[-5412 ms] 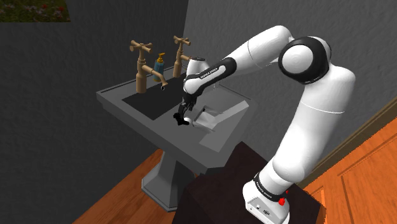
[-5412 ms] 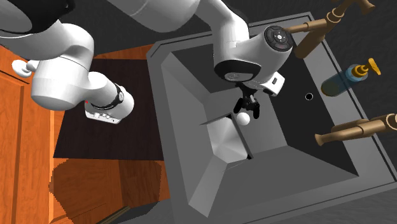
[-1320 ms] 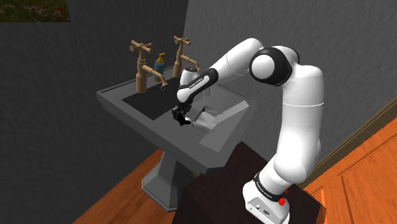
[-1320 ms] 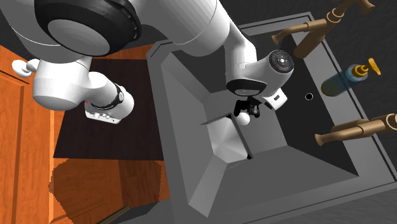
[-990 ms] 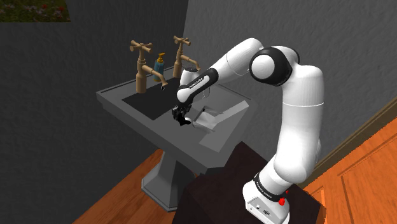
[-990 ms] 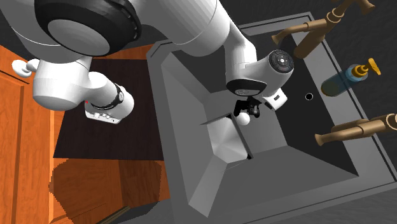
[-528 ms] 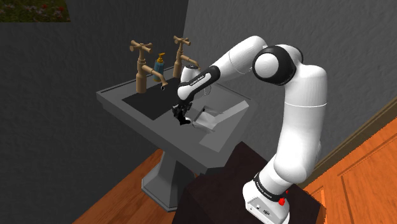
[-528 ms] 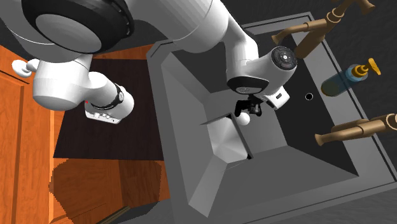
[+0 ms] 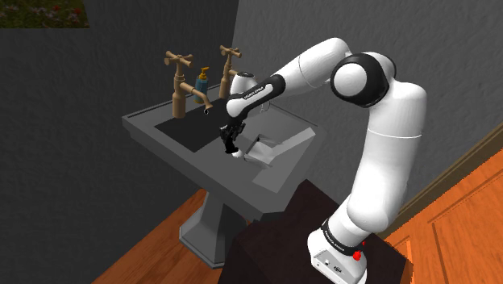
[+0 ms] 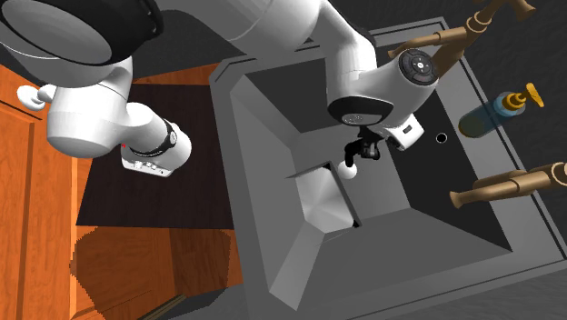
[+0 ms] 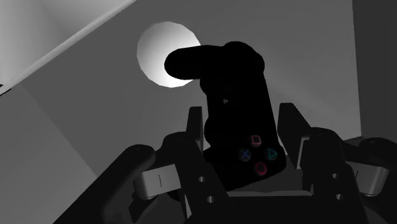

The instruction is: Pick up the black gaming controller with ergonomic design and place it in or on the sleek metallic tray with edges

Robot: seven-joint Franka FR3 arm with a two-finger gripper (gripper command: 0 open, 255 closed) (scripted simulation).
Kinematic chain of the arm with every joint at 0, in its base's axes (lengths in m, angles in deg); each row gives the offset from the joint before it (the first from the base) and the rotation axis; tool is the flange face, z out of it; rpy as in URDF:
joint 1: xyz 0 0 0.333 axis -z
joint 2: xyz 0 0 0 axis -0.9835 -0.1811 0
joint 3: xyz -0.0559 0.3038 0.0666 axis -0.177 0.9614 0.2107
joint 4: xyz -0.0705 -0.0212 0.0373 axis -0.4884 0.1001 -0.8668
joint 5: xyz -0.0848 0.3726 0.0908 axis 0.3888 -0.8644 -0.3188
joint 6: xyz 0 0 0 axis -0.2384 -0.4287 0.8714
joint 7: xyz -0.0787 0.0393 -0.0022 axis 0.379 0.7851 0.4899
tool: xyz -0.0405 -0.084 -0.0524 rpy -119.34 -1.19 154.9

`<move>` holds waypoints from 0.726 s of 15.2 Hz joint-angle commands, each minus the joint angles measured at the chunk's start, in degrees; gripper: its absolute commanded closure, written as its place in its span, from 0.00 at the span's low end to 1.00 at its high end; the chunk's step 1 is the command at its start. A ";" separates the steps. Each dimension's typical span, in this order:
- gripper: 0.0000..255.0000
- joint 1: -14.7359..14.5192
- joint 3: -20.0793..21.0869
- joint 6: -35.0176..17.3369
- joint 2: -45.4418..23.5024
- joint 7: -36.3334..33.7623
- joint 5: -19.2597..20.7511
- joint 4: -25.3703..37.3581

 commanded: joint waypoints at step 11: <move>1.00 0.05 0.03 7.73 6.06 0.17 -0.10 1.67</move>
